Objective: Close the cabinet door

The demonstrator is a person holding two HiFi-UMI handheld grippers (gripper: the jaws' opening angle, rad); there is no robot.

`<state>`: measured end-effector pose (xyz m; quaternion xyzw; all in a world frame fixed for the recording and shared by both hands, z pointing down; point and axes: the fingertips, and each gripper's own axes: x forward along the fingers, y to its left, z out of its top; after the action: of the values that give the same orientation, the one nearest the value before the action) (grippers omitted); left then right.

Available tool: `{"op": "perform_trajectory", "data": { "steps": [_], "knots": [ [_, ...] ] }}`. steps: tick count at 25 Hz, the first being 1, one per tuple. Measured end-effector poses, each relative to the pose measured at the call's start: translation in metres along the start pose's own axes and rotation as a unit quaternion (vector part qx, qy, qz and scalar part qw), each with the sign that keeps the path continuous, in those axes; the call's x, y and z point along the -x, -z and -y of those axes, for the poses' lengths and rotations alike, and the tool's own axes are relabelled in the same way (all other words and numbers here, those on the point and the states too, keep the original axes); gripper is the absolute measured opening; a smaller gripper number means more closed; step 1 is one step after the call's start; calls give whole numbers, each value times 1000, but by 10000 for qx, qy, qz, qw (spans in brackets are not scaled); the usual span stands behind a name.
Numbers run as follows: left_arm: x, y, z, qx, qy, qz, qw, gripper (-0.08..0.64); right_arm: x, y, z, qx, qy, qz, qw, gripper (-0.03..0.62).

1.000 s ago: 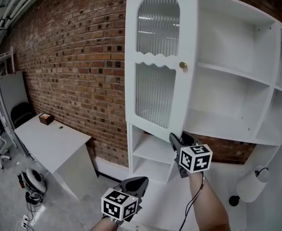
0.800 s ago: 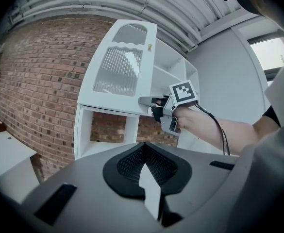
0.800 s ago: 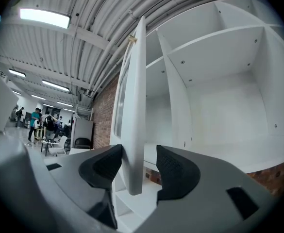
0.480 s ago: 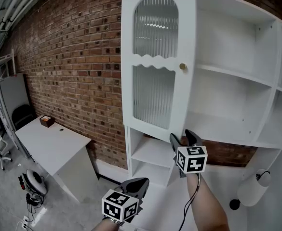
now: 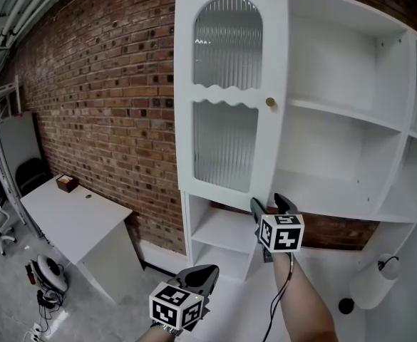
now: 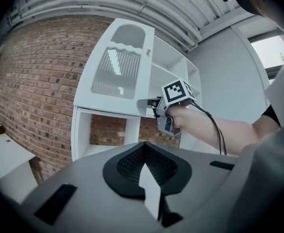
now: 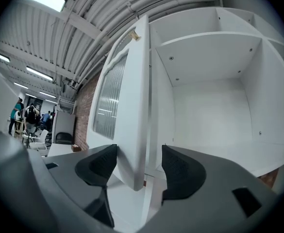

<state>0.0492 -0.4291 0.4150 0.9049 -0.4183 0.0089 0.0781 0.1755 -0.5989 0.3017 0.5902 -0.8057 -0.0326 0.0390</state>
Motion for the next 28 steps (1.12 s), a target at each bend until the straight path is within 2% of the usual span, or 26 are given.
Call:
{"op": "perform_trajectory", "data": {
  "steps": [12,28],
  "knots": [
    [-9,-2,-10,-22,24,-17,10000,8,-16,1,11,-8,150,-15,9999,305],
    [-20,-2,-12,4,3,-76,10000,8,-25,-1,19,-85,58,-22,9999,305]
  ]
}}
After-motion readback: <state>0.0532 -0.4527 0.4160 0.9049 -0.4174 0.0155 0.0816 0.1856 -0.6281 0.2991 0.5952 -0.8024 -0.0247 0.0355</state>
